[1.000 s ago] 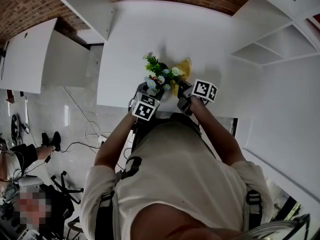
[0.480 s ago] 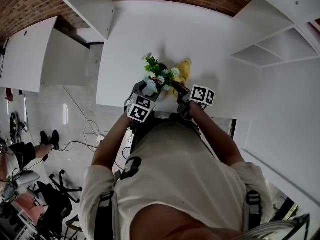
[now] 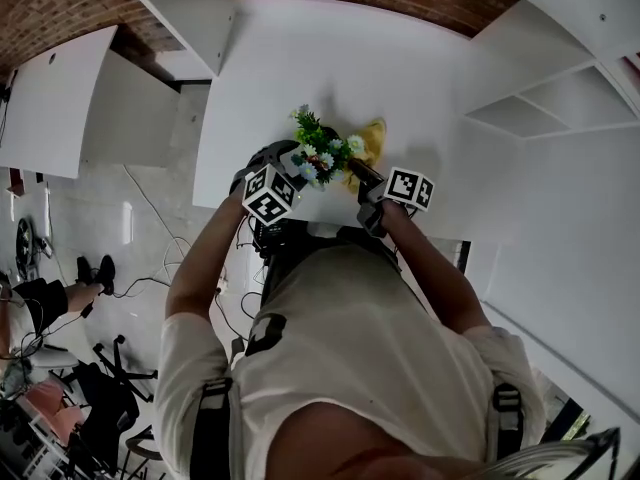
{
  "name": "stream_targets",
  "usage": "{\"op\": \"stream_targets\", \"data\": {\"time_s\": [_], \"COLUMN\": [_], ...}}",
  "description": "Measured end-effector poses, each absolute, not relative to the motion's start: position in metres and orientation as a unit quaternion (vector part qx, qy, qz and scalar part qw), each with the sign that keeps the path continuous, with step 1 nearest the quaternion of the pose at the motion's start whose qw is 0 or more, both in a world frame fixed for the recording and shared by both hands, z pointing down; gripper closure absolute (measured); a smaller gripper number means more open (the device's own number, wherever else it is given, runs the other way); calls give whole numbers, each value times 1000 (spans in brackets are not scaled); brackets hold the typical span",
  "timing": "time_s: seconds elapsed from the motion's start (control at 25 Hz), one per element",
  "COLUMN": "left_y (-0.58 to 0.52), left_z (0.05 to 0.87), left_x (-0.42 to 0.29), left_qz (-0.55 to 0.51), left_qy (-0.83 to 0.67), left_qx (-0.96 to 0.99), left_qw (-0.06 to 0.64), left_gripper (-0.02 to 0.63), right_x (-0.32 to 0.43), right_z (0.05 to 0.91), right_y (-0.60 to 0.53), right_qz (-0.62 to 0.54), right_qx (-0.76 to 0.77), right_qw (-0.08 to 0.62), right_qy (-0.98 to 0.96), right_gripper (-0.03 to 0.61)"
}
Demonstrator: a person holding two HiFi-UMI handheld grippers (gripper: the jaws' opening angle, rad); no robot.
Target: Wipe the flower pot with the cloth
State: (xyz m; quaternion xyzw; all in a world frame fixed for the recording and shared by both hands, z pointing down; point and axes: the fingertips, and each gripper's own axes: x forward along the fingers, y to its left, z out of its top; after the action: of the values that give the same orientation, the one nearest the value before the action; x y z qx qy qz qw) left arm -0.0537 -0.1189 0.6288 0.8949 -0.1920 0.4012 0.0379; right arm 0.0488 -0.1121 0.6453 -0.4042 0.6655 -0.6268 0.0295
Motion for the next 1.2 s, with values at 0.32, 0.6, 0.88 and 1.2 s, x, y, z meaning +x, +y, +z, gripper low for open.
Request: {"op": "stream_targets", "data": {"time_s": [0.32, 0.6, 0.88, 1.2], "left_y": [-112, -103, -128, -126], "left_z": [633, 632, 605, 620], "left_x": [-40, -33, -54, -36], "left_qz": [357, 321, 285, 333], "left_qy": [-250, -290, -214, -164], "left_qx": [897, 895, 918, 917], "left_qw": [81, 110, 175, 145], "left_gripper": [357, 351, 288, 278], "right_x": [40, 42, 55, 45], "right_z": [641, 647, 636, 637], "right_y": [-98, -90, -110, -110], "right_qz": [-653, -642, -632, -633], "right_qx": [-393, -401, -395, -386], "right_qw": [57, 26, 25, 17], "right_qy": [645, 653, 667, 670], "right_gripper": [517, 515, 515, 516]}}
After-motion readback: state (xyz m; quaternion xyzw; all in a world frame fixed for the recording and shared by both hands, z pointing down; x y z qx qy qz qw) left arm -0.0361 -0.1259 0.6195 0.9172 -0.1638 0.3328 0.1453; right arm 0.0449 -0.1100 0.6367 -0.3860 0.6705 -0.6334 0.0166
